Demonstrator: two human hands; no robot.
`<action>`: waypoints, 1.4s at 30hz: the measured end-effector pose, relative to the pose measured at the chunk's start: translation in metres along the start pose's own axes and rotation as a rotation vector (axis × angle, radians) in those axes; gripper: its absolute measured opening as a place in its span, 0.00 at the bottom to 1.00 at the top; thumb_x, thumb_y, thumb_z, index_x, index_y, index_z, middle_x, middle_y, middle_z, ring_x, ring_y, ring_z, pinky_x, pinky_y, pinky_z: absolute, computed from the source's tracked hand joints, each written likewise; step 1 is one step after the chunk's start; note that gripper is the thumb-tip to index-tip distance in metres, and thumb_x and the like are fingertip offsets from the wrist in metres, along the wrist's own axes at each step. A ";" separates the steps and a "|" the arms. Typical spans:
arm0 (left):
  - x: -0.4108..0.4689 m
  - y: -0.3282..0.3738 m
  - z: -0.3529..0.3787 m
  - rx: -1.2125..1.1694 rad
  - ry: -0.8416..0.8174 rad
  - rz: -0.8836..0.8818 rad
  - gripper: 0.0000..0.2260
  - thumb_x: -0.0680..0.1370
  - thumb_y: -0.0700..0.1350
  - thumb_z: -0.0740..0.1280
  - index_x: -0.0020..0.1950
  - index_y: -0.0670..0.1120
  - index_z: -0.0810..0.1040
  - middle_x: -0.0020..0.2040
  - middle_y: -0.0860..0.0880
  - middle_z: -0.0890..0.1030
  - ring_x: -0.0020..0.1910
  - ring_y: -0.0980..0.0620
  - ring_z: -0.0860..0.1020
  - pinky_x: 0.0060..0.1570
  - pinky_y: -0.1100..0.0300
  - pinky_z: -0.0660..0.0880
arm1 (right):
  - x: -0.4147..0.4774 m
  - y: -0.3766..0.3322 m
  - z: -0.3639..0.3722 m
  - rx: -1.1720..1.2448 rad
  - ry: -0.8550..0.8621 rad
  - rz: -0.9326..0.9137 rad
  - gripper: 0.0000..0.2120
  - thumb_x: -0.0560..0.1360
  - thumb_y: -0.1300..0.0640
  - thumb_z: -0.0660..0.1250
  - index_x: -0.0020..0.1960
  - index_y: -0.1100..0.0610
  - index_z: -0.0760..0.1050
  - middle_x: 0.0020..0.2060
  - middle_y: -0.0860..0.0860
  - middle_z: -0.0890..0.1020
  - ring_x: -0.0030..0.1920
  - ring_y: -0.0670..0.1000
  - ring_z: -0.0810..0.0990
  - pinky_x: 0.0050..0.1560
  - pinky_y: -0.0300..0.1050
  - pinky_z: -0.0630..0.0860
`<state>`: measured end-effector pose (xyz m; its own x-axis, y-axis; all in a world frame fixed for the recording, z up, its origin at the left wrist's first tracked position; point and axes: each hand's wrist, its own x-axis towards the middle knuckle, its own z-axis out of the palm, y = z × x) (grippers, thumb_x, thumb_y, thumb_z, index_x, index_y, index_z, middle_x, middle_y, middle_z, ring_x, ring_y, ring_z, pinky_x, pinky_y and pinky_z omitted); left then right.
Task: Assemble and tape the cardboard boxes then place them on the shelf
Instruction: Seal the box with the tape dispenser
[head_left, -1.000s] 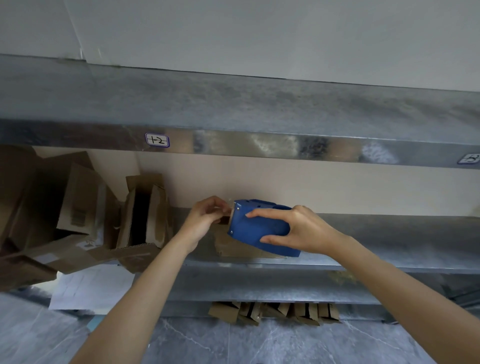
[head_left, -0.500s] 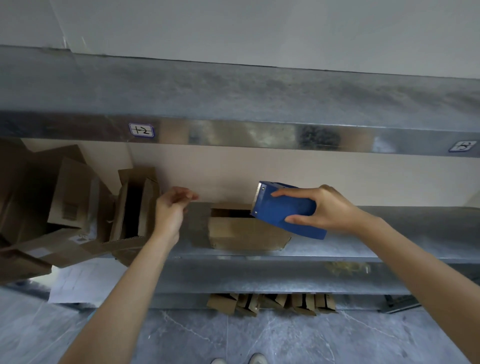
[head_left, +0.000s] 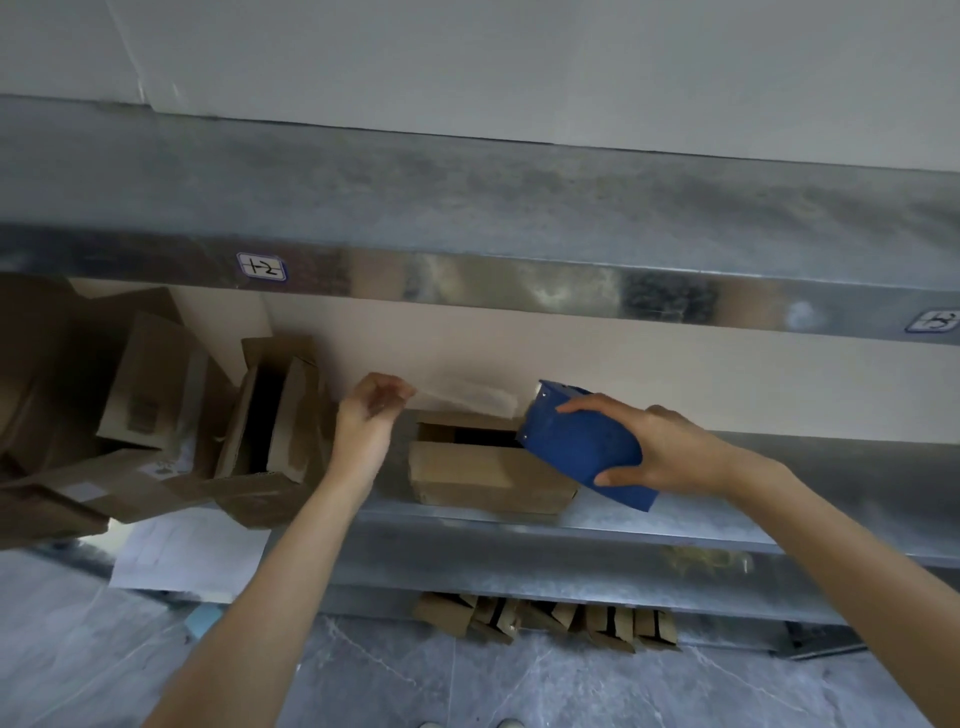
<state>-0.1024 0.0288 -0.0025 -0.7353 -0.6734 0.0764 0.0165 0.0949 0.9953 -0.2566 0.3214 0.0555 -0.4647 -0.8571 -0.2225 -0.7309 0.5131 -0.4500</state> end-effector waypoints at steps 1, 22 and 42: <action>-0.001 -0.002 0.000 -0.040 0.020 -0.024 0.06 0.78 0.35 0.67 0.43 0.45 0.78 0.44 0.52 0.83 0.49 0.59 0.81 0.53 0.69 0.73 | 0.002 0.001 0.000 0.031 0.007 -0.005 0.36 0.73 0.48 0.74 0.70 0.30 0.57 0.48 0.41 0.78 0.39 0.44 0.76 0.36 0.35 0.65; -0.027 -0.028 0.019 0.149 0.002 -0.090 0.14 0.73 0.31 0.72 0.44 0.44 0.69 0.51 0.40 0.79 0.59 0.48 0.78 0.64 0.51 0.71 | 0.018 0.029 0.018 0.281 -0.199 -0.074 0.29 0.76 0.56 0.71 0.70 0.42 0.61 0.63 0.45 0.73 0.55 0.50 0.78 0.54 0.48 0.77; -0.024 -0.056 0.009 0.306 -0.100 -0.095 0.19 0.71 0.35 0.76 0.47 0.49 0.68 0.50 0.55 0.78 0.61 0.53 0.75 0.57 0.63 0.67 | 0.018 0.015 -0.002 0.168 0.042 -0.040 0.25 0.71 0.37 0.71 0.65 0.26 0.65 0.51 0.36 0.81 0.42 0.39 0.79 0.40 0.33 0.73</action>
<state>-0.0918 0.0468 -0.0610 -0.7872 -0.6157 -0.0369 -0.2481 0.2613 0.9328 -0.2767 0.3137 0.0463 -0.4602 -0.8721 -0.1665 -0.6569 0.4606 -0.5969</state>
